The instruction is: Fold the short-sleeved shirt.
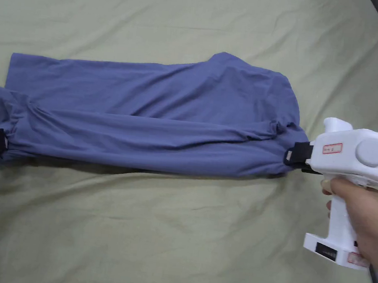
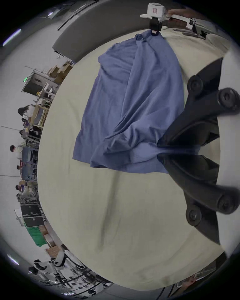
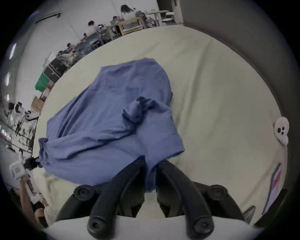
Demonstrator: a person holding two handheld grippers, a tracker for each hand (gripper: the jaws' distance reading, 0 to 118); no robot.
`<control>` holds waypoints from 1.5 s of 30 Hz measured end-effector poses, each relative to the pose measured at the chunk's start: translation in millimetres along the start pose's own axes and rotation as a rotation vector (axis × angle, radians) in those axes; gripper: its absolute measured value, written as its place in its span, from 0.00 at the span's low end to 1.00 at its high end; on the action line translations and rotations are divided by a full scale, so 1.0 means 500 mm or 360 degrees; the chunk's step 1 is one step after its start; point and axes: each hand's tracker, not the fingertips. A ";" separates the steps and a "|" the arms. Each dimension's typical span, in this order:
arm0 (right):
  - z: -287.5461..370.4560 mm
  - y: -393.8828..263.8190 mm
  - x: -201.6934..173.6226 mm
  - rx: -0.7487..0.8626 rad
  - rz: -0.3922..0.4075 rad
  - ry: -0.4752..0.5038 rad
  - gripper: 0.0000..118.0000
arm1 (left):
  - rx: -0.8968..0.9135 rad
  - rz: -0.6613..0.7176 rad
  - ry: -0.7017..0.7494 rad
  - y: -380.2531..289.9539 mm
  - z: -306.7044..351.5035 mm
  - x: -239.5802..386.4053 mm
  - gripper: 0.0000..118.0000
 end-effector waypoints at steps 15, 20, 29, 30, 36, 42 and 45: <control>0.216 -0.199 0.040 -0.0132 0.0087 0.0116 0.11 | -0.0115 -0.0012 -0.0164 -0.099 0.185 -0.062 0.05; 0.210 -0.292 0.057 -0.0249 0.0037 0.0057 0.11 | -0.0237 0.0015 -0.0138 -0.176 0.205 -0.078 0.05; 0.100 -0.310 0.069 -0.0413 0.0035 -0.0039 0.11 | -0.0410 -0.0092 0.0117 -0.249 0.107 -0.072 0.05; 0.090 -0.313 0.071 -0.0419 0.0032 -0.0038 0.11 | -0.0403 -0.0087 0.0106 -0.254 0.101 -0.076 0.05; 0.076 -0.318 0.073 -0.0395 0.0037 -0.0072 0.13 | -0.0419 -0.0091 0.0135 -0.239 0.104 -0.060 0.07; 0.221 -0.251 0.035 -0.0016 0.0240 -0.0043 0.99 | -0.0005 -0.0045 0.0087 -0.182 0.250 -0.040 1.00; 0.286 -0.215 -0.025 0.0167 0.0200 0.0006 1.00 | 0.0090 -0.0125 0.0086 -0.165 0.296 -0.004 1.00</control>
